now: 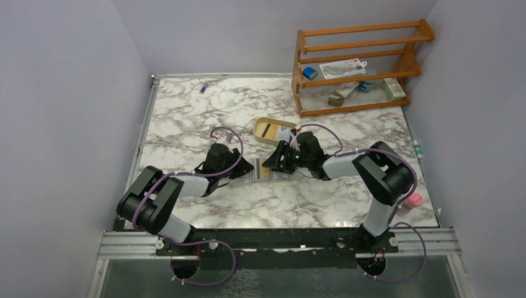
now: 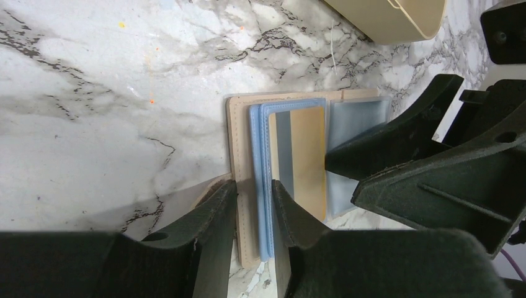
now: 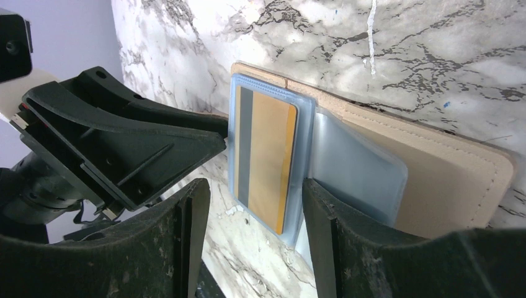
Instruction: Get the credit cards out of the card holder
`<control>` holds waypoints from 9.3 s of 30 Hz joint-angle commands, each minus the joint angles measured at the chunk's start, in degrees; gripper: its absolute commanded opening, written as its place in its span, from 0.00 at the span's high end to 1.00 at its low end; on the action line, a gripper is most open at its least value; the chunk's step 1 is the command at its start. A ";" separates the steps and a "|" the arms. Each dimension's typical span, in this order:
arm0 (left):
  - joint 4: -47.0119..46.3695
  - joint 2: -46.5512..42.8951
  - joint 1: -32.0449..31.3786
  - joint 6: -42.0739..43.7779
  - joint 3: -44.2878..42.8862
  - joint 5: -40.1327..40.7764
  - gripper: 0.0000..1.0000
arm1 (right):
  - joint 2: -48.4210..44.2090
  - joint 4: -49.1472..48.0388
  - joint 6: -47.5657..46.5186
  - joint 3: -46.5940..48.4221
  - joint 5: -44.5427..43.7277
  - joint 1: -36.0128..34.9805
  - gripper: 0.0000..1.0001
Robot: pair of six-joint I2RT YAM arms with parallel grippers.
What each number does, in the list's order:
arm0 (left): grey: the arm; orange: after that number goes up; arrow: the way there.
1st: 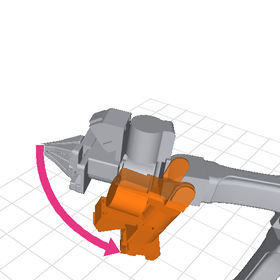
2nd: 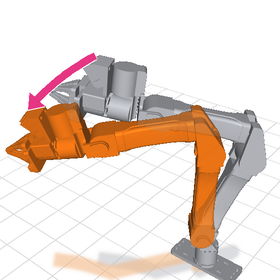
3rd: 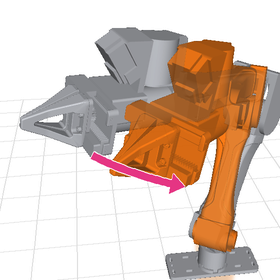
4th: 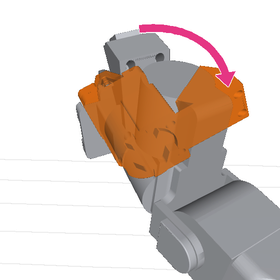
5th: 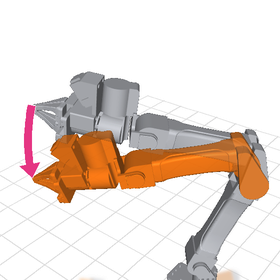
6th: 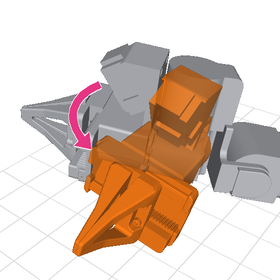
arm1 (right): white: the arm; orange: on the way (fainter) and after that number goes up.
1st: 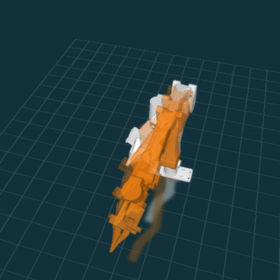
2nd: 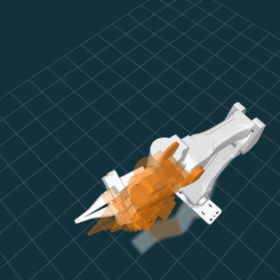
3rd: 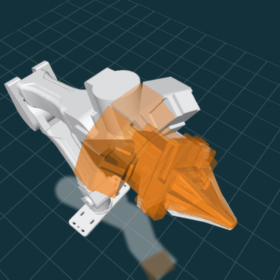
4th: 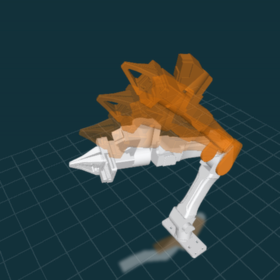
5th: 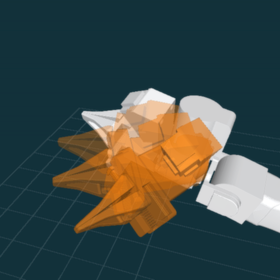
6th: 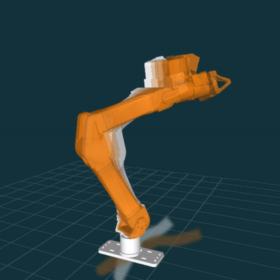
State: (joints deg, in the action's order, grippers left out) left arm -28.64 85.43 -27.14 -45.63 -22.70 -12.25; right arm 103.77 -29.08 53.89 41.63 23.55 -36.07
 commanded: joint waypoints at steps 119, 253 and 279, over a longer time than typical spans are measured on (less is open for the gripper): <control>0.91 9.73 -1.49 7.39 0.30 -10.89 0.55 | 15.48 -54.40 17.88 -16.39 6.55 -0.64 0.39; 45.35 0.11 -13.80 -3.53 -15.66 25.43 0.76 | -1.41 0.91 -3.53 -0.78 9.12 -3.56 0.37; 42.74 0.13 -13.73 -4.54 -12.93 23.63 0.76 | 6.89 -10.72 3.06 -0.23 9.27 -5.57 0.37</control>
State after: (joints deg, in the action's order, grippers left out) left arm 12.69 83.13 -40.82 -48.93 -38.65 15.86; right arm 107.53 -34.83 55.48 41.78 33.10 -40.18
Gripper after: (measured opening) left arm 0.242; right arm 0.631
